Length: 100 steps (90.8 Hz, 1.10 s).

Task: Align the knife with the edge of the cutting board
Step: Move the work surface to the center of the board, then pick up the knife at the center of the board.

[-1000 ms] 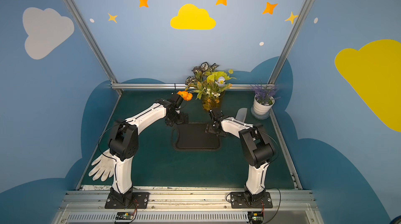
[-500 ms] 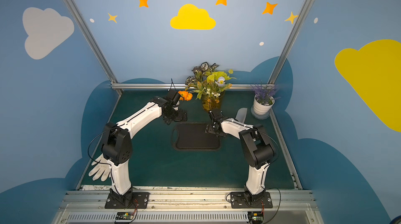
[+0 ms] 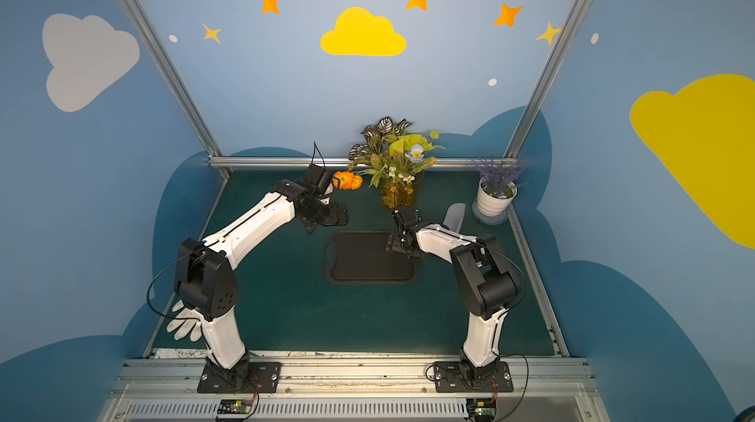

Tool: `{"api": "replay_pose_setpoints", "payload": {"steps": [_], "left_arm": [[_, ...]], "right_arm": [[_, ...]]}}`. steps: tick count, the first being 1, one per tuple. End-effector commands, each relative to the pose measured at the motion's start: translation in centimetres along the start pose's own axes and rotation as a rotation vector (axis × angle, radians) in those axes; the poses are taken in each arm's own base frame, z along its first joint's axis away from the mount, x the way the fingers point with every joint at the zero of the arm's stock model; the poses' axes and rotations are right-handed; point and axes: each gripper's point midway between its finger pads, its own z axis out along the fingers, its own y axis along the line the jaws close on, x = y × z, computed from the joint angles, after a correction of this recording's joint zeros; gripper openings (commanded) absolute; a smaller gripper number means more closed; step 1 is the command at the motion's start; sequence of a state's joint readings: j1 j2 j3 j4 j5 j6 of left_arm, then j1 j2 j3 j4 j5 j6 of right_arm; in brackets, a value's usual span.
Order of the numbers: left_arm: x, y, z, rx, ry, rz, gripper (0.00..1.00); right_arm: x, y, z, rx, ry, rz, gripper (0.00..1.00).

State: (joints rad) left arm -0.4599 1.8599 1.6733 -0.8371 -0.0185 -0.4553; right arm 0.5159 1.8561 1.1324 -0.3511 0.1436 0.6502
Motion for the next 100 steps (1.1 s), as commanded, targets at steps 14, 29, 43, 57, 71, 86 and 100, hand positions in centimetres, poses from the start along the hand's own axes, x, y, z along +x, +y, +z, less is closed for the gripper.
{"api": "replay_pose_setpoints", "payload": {"steps": [14, 29, 43, 57, 71, 86, 100], "left_arm": [[-0.1, 0.5, -3.0, -0.003, -0.047, 0.076, 1.0], [0.0, 0.7, -4.0, 0.002, -0.095, 0.118, 1.0], [0.1, 0.9, -4.5, 0.004, -0.146, 0.146, 1.0], [0.5, 1.2, -4.6, 0.015, -0.185, 0.161, 1.0], [1.1, 1.5, -4.6, 0.026, -0.221, 0.162, 1.0], [2.0, 1.0, -4.9, 0.049, -0.249, 0.186, 1.0], [2.8, -1.0, -4.8, 0.122, -0.24, 0.183, 1.0]], "right_arm": [[1.7, -1.2, -1.4, 0.043, 0.06, -0.017, 0.94], [0.9, -1.1, -2.7, 0.032, 0.036, -0.019, 0.95], [0.2, -1.1, -4.1, 0.02, 0.016, -0.024, 0.97], [-0.9, -1.1, -5.6, 0.013, 0.003, -0.041, 0.98], [-1.8, -1.3, -6.7, 0.016, 0.004, -0.054, 0.98], [-2.7, -2.9, -8.3, 0.042, -0.009, -0.044, 0.98], [-3.2, -4.9, -9.6, 0.073, -0.009, -0.03, 0.98]]}}
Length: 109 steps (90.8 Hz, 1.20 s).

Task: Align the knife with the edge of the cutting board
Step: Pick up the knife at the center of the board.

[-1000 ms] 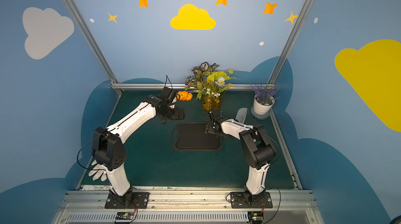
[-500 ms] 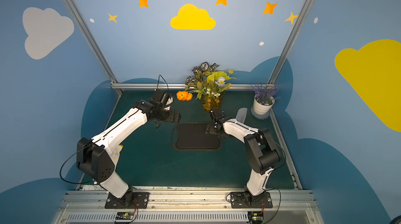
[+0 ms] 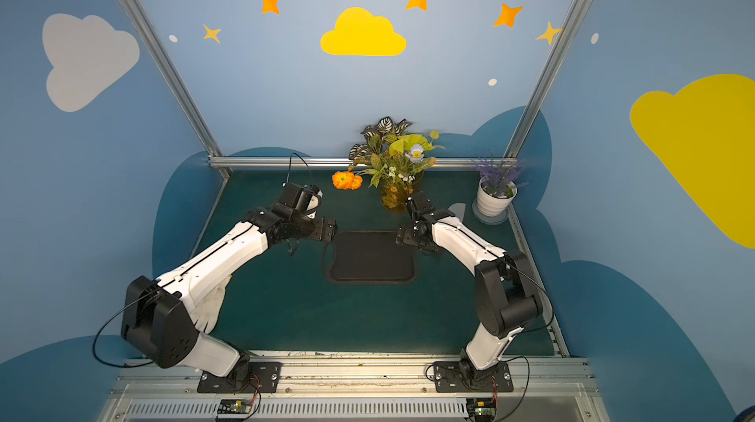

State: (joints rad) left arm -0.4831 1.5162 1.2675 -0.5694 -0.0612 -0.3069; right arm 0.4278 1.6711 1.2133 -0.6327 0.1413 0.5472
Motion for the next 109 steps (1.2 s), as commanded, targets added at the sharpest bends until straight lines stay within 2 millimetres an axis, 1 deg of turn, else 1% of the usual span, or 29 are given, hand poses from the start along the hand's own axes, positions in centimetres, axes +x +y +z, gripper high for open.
{"api": "replay_pose_setpoints", "payload": {"steps": [1, 10, 25, 37, 43, 58, 67, 76, 109], "left_arm": [[-0.8, -2.1, -0.6, 0.075, -0.043, 0.001, 1.0], [-0.4, -3.1, -0.7, 0.095, -0.037, 0.013, 1.0], [-0.2, -3.7, -0.6, 0.106, -0.034, 0.024, 1.0], [0.2, -4.3, -0.1, 0.127, -0.011, 0.019, 1.0], [0.2, -4.5, -0.2, 0.134, -0.01, 0.021, 1.0], [0.3, -5.4, -0.7, 0.165, -0.01, 0.026, 1.0], [0.6, -6.2, -0.8, 0.18, -0.007, 0.043, 1.0], [0.8, -6.7, -1.0, 0.187, -0.005, 0.053, 1.0], [0.6, -7.2, -1.8, 0.213, -0.01, 0.055, 1.0]], "right_arm": [[-0.7, -1.8, -2.3, 0.035, -0.011, -0.004, 0.98], [-0.9, -3.3, -2.2, 0.051, 0.001, 0.027, 0.98], [-1.6, -5.7, -1.2, 0.084, 0.023, 0.092, 0.98], [-2.6, -7.1, -0.2, 0.106, 0.04, 0.137, 0.98], [-3.0, -7.5, 0.5, 0.112, 0.051, 0.159, 0.98], [-4.3, -7.7, 2.0, 0.122, 0.064, 0.182, 0.96], [-4.9, -7.7, 2.9, 0.124, 0.077, 0.203, 0.9], [-5.3, -7.7, 3.5, 0.127, 0.082, 0.217, 0.81], [-6.1, -8.2, 5.7, 0.149, 0.116, 0.234, 0.76]]}}
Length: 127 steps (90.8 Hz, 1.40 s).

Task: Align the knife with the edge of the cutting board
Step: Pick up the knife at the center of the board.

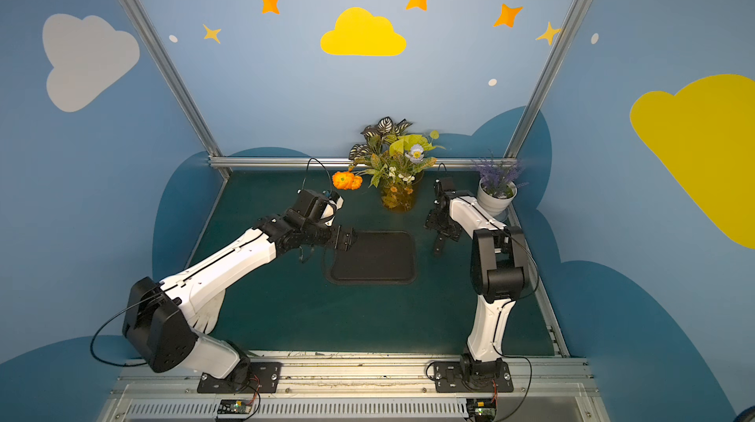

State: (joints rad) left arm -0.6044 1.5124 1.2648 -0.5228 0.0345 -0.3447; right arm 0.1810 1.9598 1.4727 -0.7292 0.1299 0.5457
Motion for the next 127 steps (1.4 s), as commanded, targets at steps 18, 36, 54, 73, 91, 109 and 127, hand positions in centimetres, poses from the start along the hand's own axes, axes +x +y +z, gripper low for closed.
{"api": "replay_pose_setpoints", "payload": {"steps": [18, 36, 54, 73, 91, 109, 127], "left_arm": [[-0.8, -1.0, -1.4, 0.044, -0.029, -0.002, 1.0], [-0.8, -1.3, -1.6, 0.058, -0.029, -0.008, 1.0], [-0.8, -1.5, -1.6, 0.07, -0.026, -0.011, 1.0], [-0.9, -1.7, -1.8, 0.079, -0.028, -0.01, 1.0], [-0.8, -1.8, -1.7, 0.086, -0.023, -0.013, 1.0], [-0.8, -1.8, -1.7, 0.089, -0.022, -0.013, 1.0], [-0.8, -1.8, -1.7, 0.09, -0.021, -0.016, 1.0]], "right_arm": [[-0.5, -0.2, 1.5, 0.018, 0.046, 0.019, 0.74], [-0.9, -0.3, 2.8, 0.025, 0.063, 0.021, 0.7], [-1.2, -0.4, 4.0, 0.041, 0.078, 0.015, 0.65], [-1.2, -0.4, 4.8, 0.051, 0.09, 0.01, 0.61], [-1.0, -0.5, 5.2, 0.075, 0.1, -0.004, 0.57], [-0.4, -0.7, 5.7, 0.105, 0.116, -0.022, 0.57], [0.1, -0.7, 5.9, 0.099, 0.13, -0.023, 0.51]]}}
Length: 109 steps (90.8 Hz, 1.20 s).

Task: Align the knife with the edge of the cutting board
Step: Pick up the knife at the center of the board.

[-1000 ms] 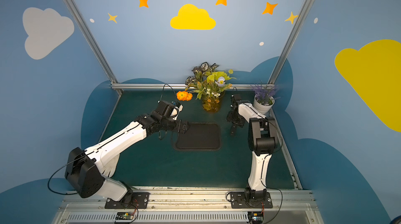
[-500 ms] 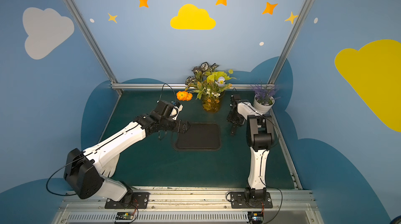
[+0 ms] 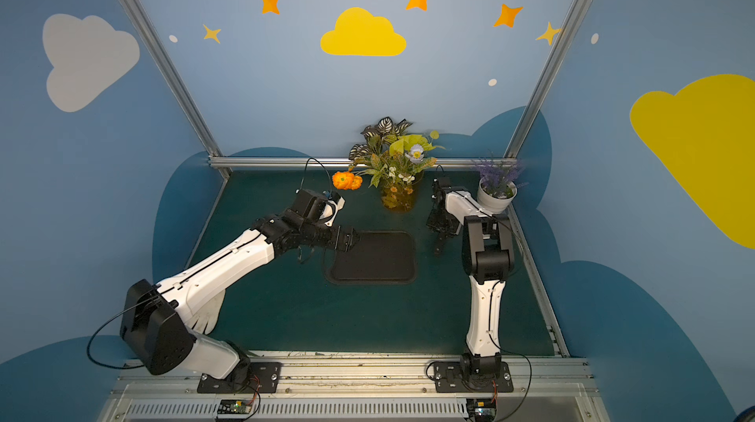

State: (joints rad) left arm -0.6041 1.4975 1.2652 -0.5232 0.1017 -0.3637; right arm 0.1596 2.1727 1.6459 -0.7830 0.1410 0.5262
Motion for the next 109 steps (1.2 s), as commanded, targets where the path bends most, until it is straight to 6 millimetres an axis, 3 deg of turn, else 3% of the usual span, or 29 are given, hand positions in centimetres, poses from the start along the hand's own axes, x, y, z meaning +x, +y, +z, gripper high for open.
{"api": "replay_pose_setpoints", "payload": {"steps": [1, 24, 60, 82, 109], "left_arm": [[-0.9, -0.6, -1.1, 0.023, -0.03, 0.001, 1.0], [-1.1, -0.4, -1.4, 0.017, -0.04, -0.001, 1.0], [-1.2, -0.2, -1.5, 0.007, -0.042, -0.003, 1.0], [-1.4, 0.1, -1.7, -0.008, -0.05, 0.001, 1.0], [-1.3, 0.4, -1.5, -0.024, -0.048, 0.005, 1.0]], "right_arm": [[1.5, -0.6, 1.3, 0.036, 0.056, -0.016, 0.51], [2.1, -0.6, 1.4, 0.028, 0.066, -0.021, 0.35], [2.3, -0.7, 1.3, 0.001, 0.052, -0.013, 0.23], [2.3, -0.8, 1.0, -0.009, 0.038, -0.012, 0.0], [2.1, -0.9, -0.5, -0.03, 0.004, -0.019, 0.0]]}}
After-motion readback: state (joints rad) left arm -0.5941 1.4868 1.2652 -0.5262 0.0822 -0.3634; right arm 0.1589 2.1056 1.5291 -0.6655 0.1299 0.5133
